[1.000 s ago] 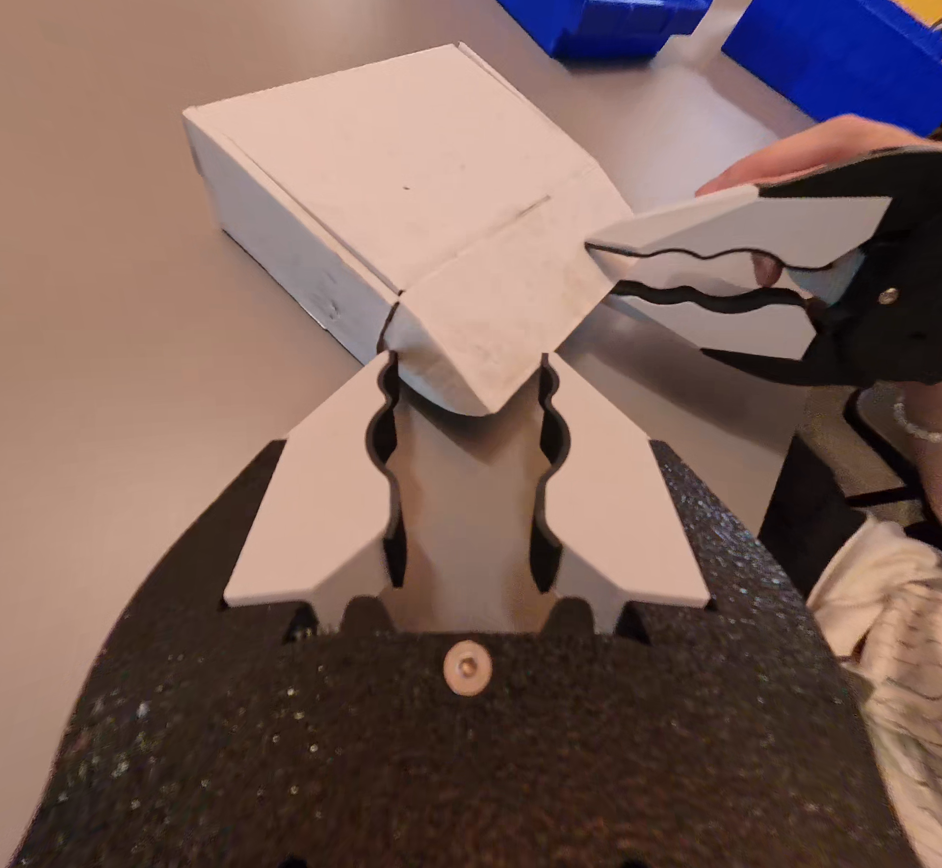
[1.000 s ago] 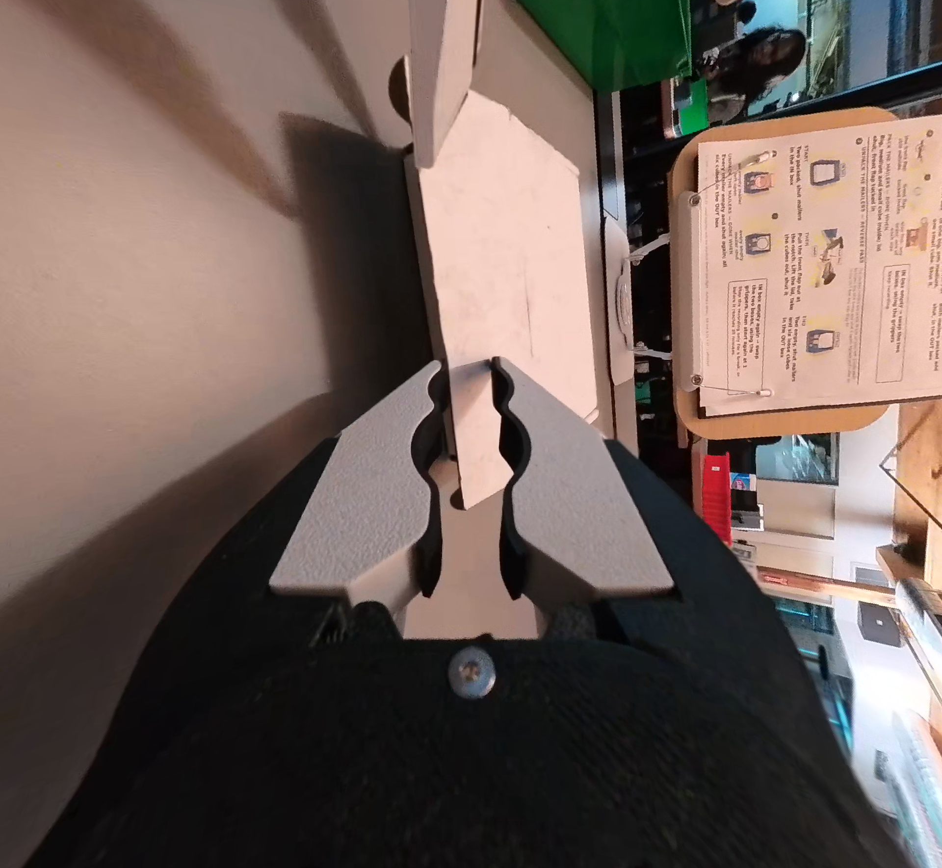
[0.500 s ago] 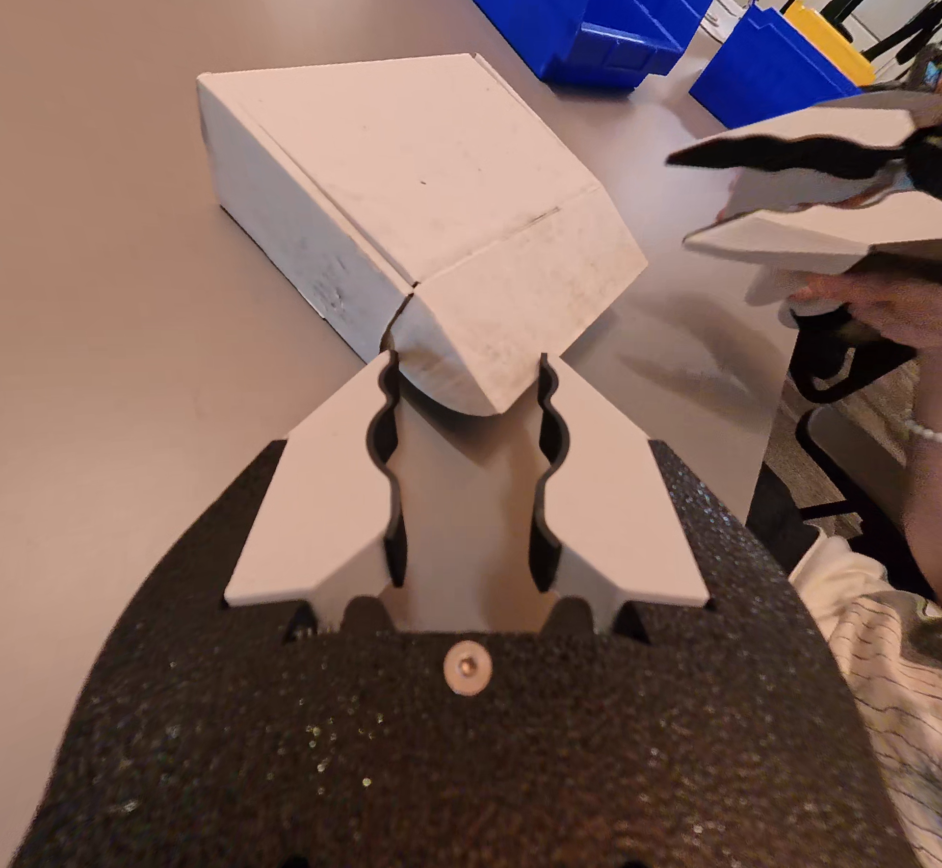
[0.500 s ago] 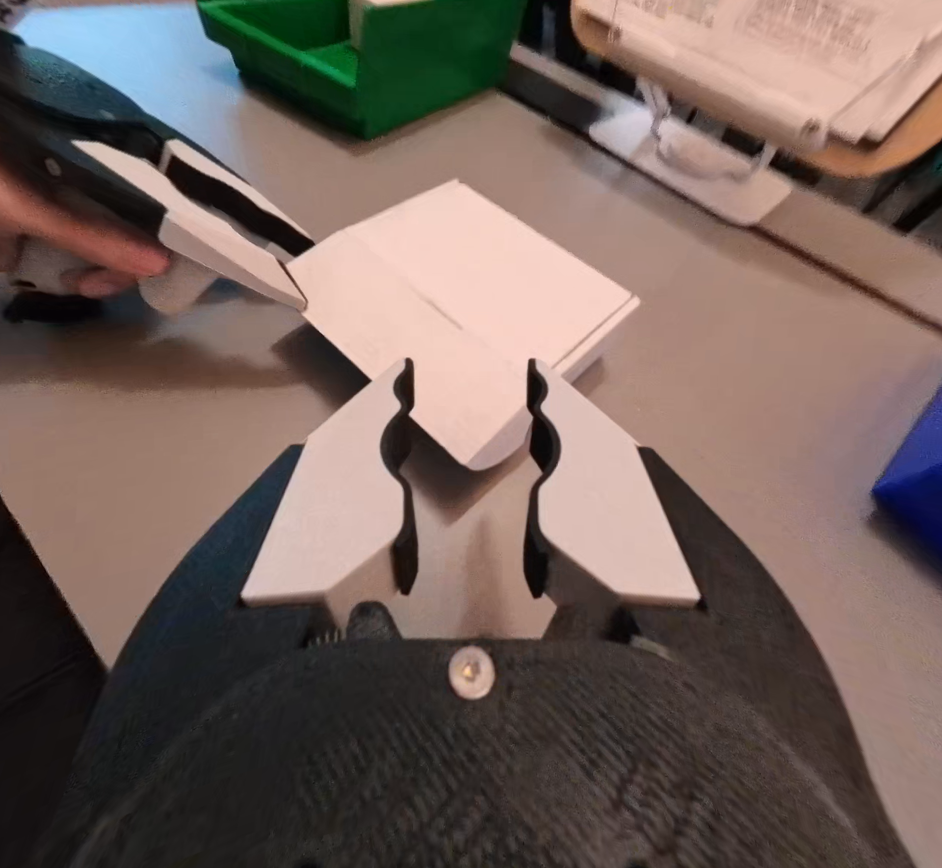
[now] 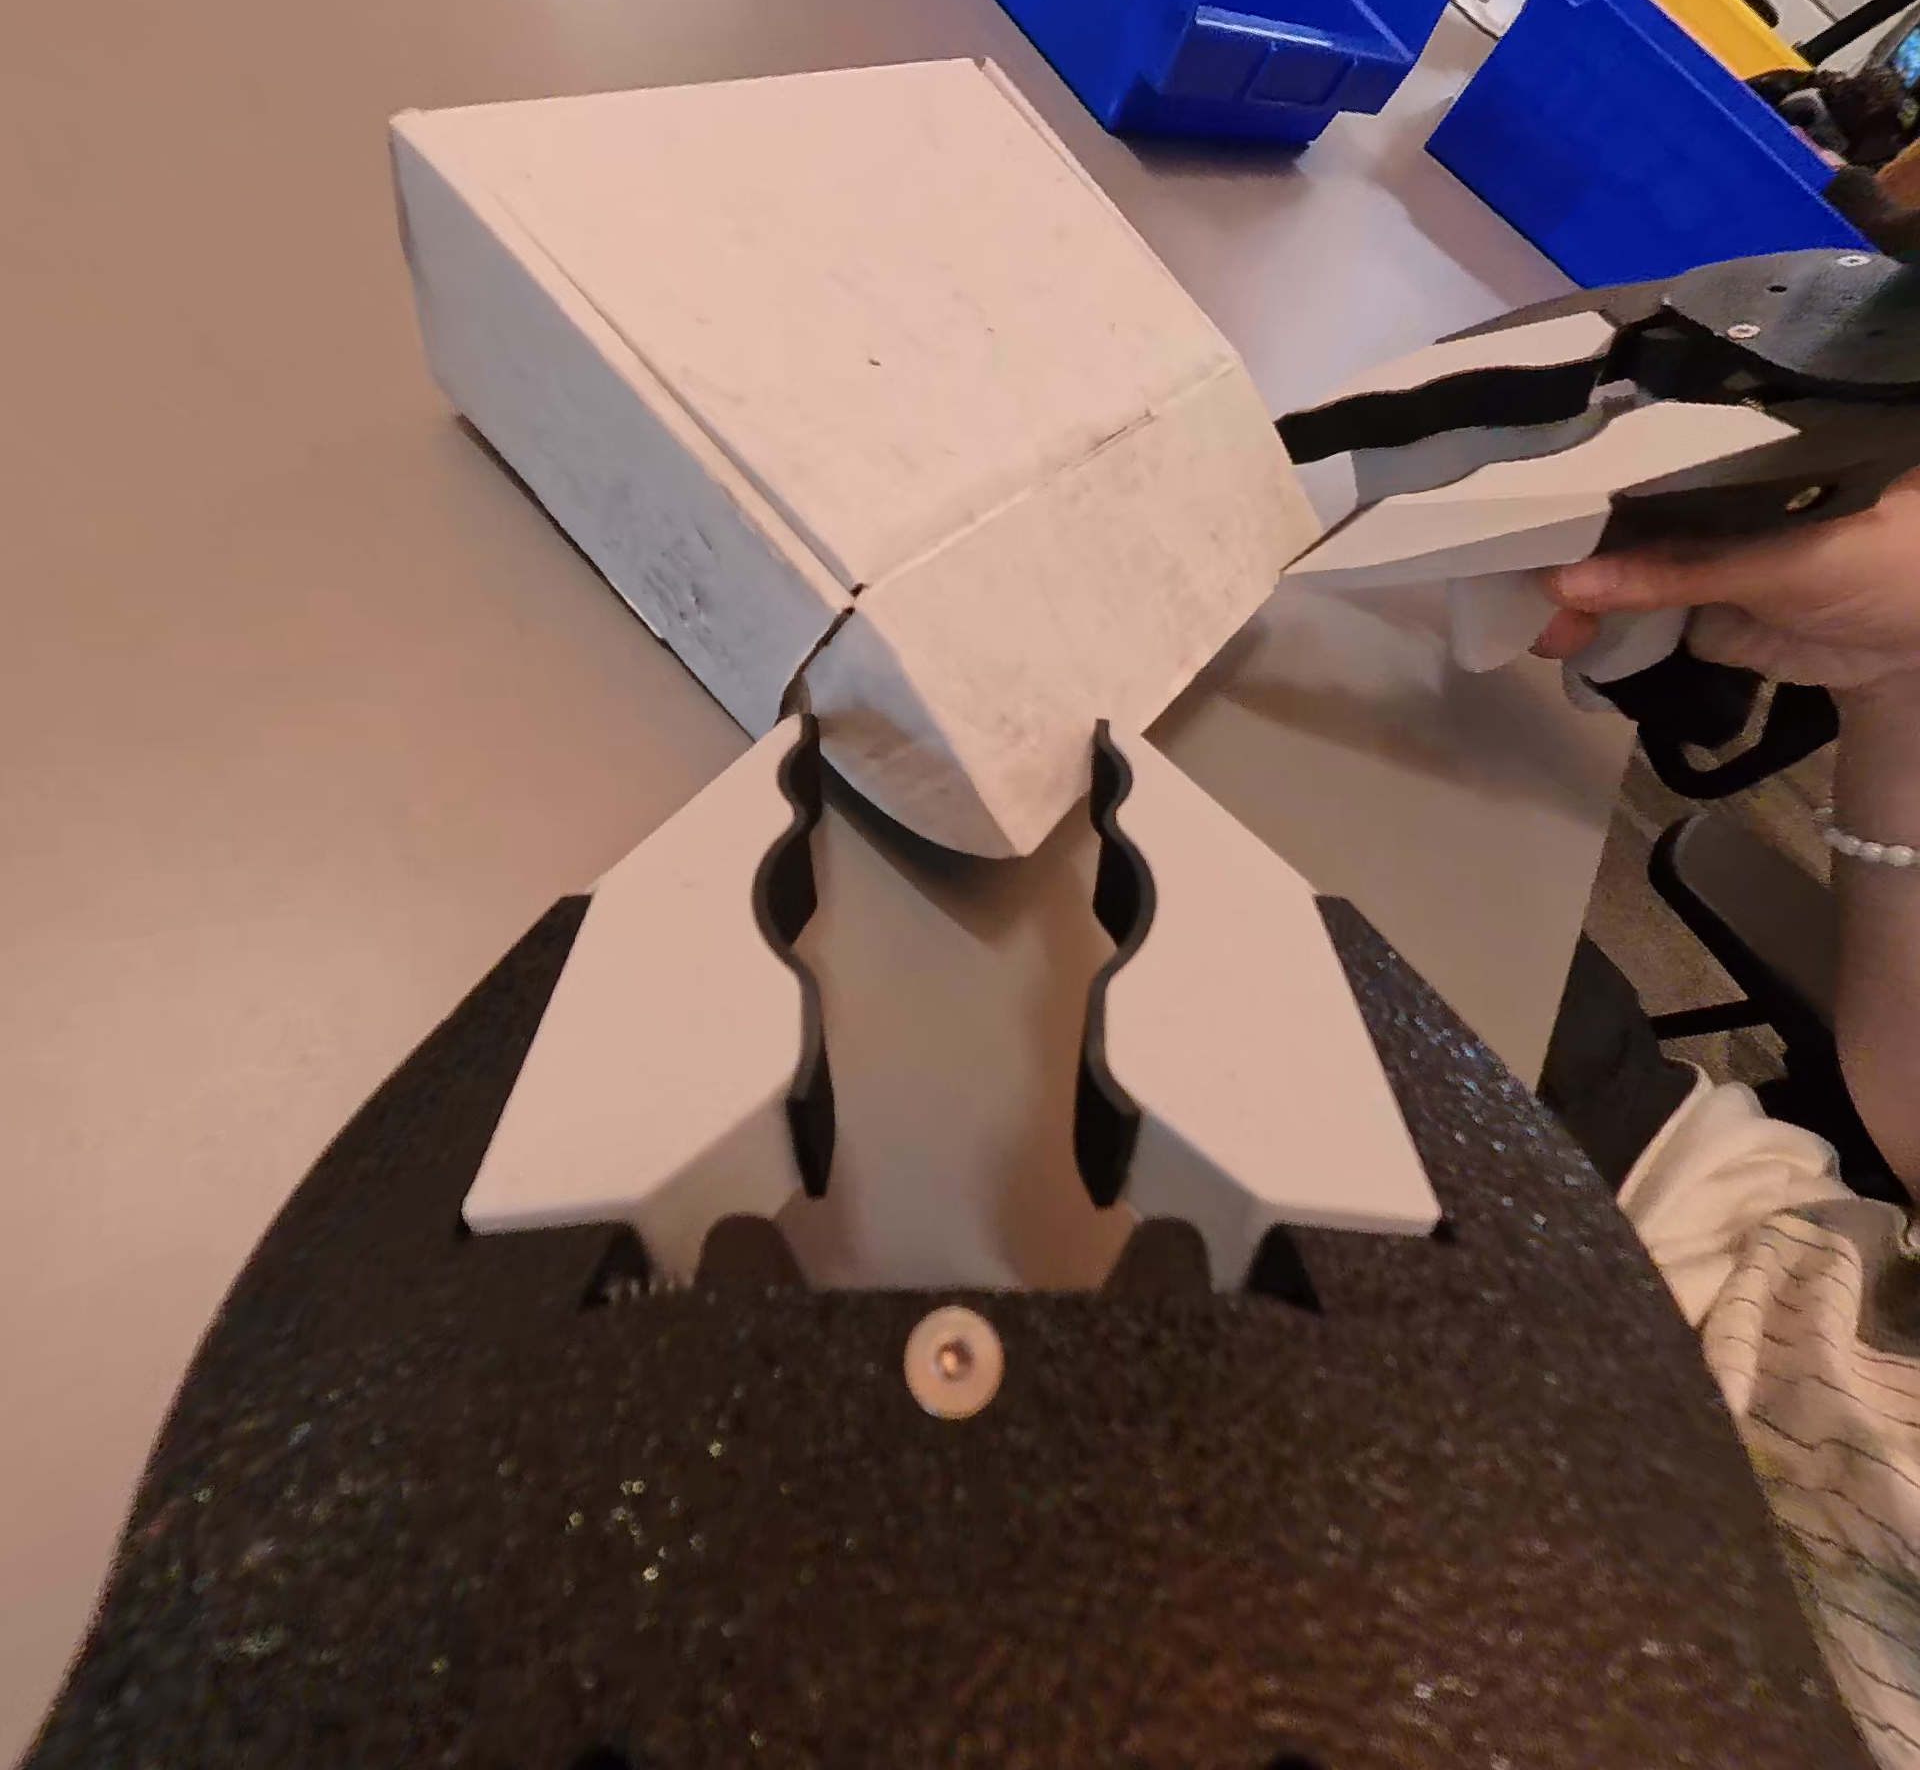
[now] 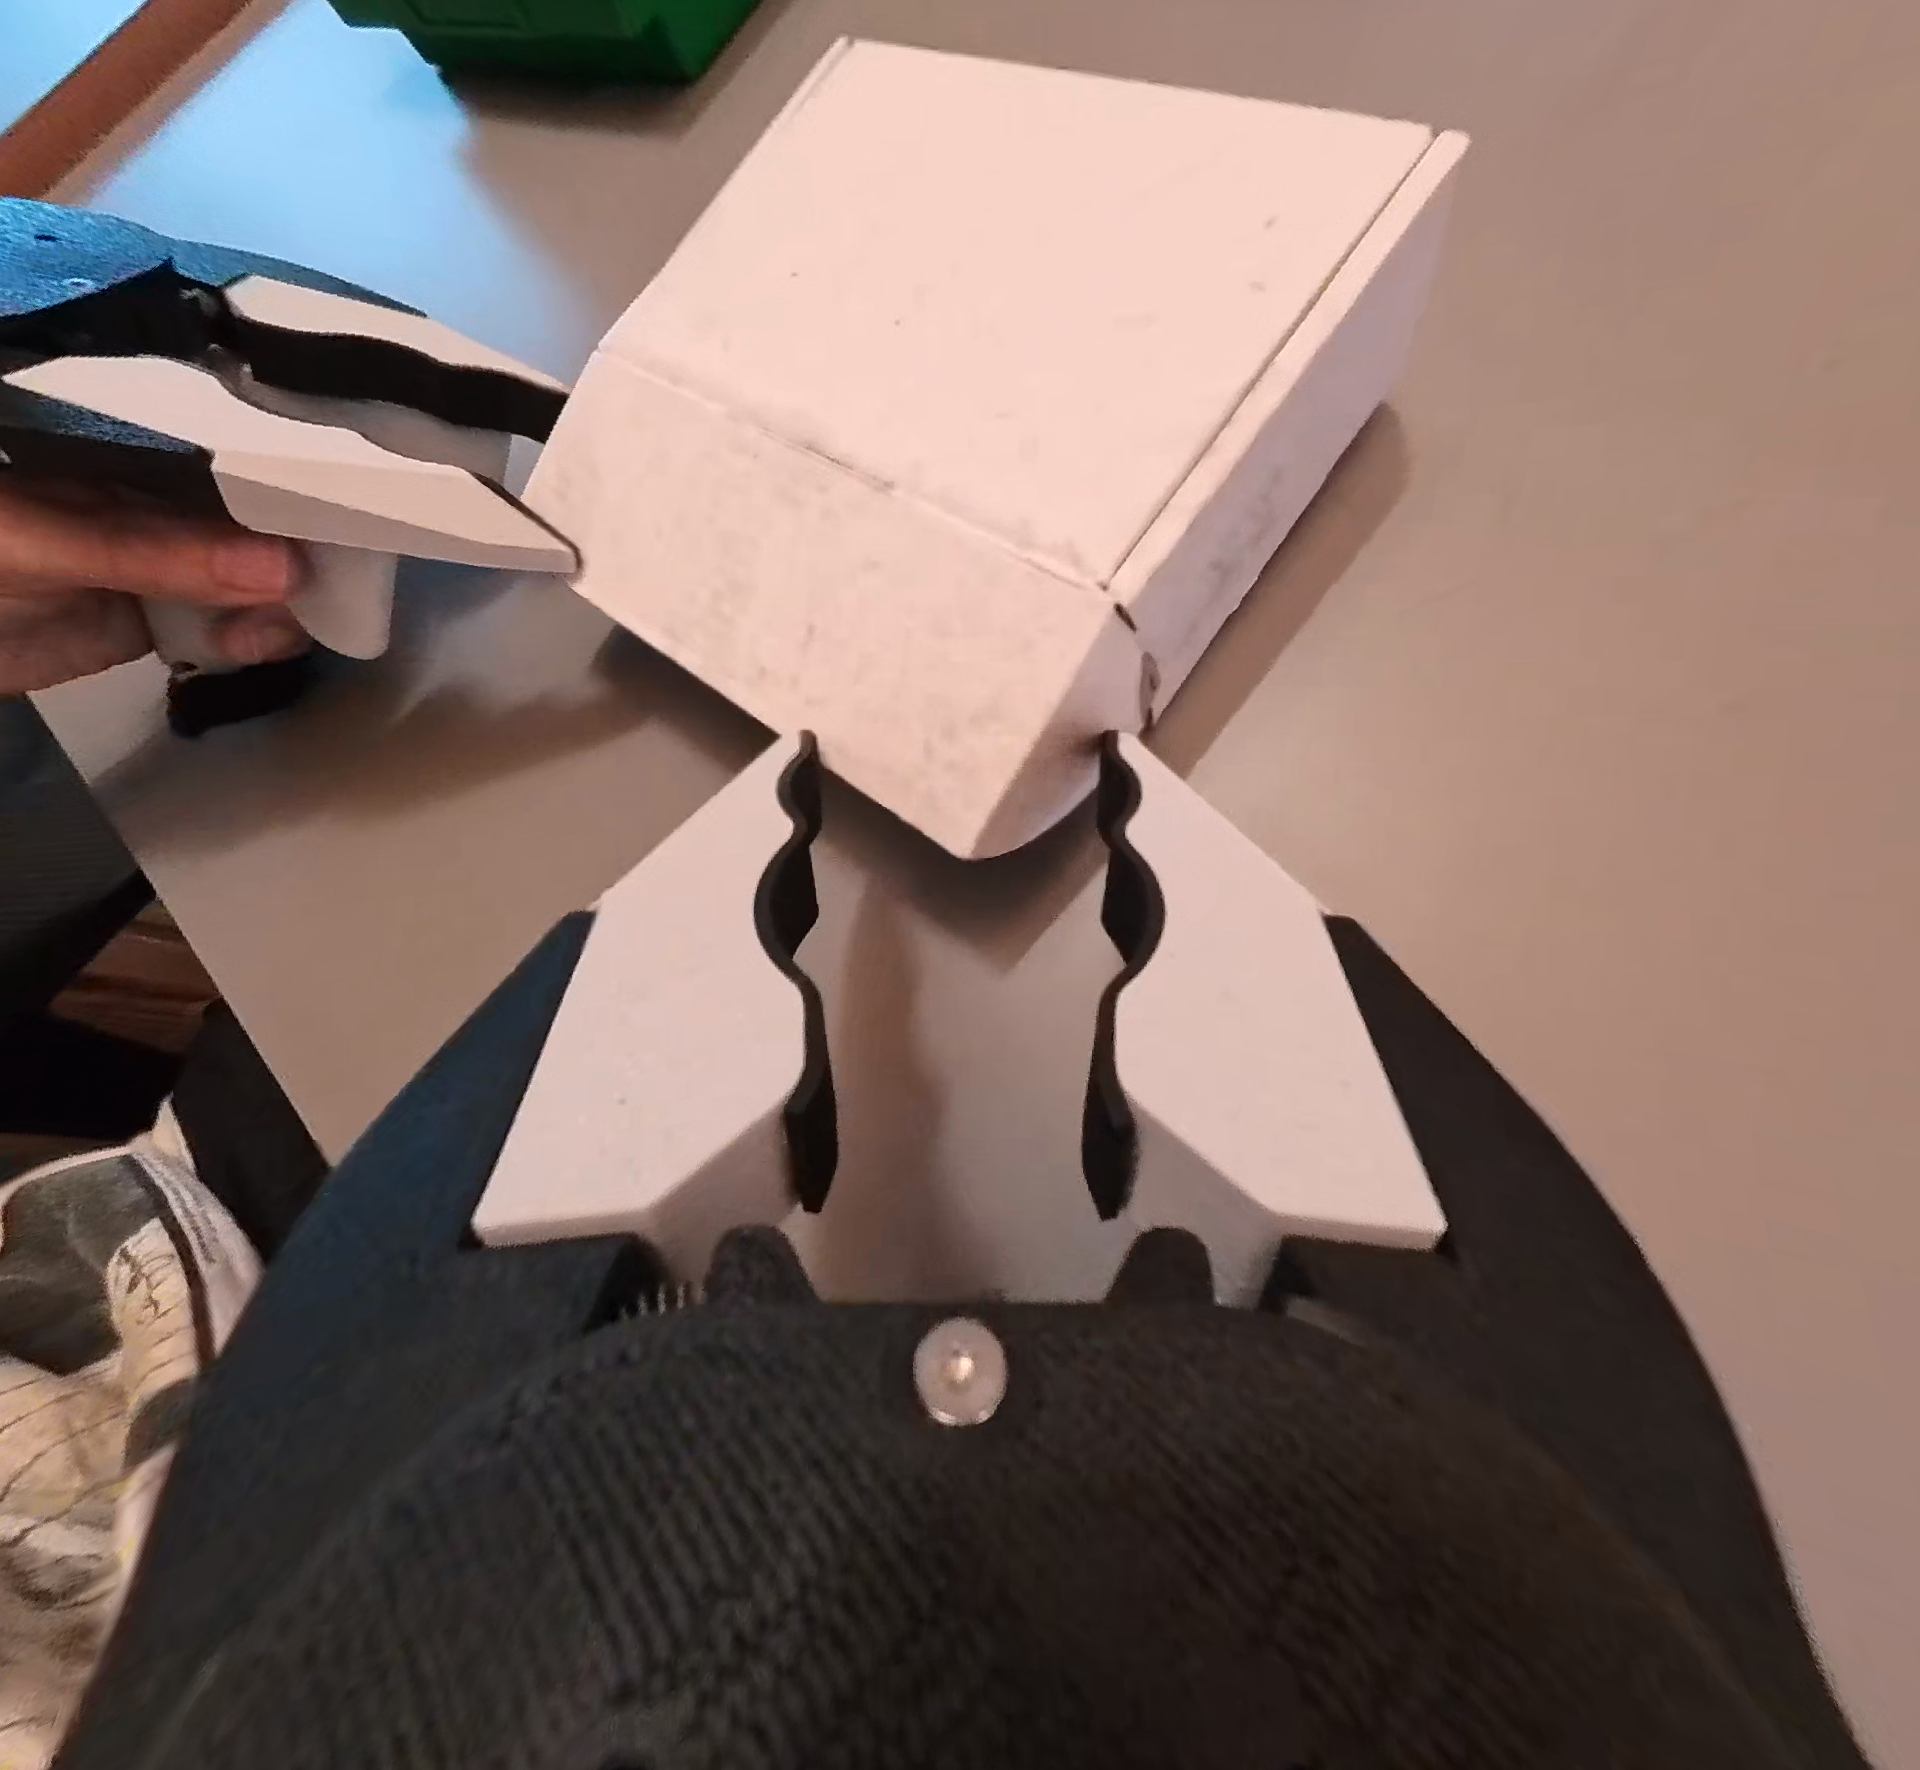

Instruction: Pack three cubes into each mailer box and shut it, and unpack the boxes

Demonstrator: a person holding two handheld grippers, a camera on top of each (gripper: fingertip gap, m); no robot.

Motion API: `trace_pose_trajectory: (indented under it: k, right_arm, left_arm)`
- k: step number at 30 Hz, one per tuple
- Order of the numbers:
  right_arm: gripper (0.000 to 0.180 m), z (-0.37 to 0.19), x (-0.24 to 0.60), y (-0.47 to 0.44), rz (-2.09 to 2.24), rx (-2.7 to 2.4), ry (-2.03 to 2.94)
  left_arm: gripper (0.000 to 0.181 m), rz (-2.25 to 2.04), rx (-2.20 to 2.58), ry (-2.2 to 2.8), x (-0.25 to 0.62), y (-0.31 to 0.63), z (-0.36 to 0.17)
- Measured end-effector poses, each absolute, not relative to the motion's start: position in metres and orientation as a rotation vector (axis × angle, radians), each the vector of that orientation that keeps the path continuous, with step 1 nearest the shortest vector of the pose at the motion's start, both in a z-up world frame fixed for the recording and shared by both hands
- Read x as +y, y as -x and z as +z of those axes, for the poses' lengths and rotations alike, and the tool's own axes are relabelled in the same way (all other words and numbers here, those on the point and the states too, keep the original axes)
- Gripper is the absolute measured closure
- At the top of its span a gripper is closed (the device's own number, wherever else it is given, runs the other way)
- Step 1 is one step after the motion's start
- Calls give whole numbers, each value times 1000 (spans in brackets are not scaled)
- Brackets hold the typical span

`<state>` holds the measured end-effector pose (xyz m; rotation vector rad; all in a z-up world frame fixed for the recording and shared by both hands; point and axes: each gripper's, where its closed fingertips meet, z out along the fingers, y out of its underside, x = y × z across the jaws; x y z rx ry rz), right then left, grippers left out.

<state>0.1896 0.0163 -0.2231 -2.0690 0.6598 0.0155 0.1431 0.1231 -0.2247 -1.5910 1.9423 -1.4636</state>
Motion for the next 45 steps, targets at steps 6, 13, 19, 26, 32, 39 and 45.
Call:
trace_pose_trajectory:
  k: [6, 13, 19, 26, 32, 39, 45]
  right_arm:
    - [129, -218, 16, -189, 141, 683, 1995]
    - [132, -221, 18, -198, 177, 728, 1943]
    - [120, -223, 12, -189, 43, 475, 2039]
    - [128, -226, -7, -198, -529, 108, 2194]
    - [155, -229, 11, -199, -572, 116, 2142]
    - [171, -229, 10, -206, -593, 223, 2141]
    - [173, -234, 10, -208, -622, 205, 2172]
  left_arm:
    - [132, -1463, 1926, 1643, 123, -148, -224]
    - [132, -1364, 1960, 1691, 123, -148, -226]
    - [129, -1307, 2048, 1565, 121, -141, -227]
    - [134, -1148, 2061, 1269, 136, -132, -231]
    - [165, -835, 2032, 1139, 136, -140, -238]
    - [174, -918, 1976, 1260, 133, -149, -236]
    - [164, -915, 1967, 1312, 139, -151, -239]
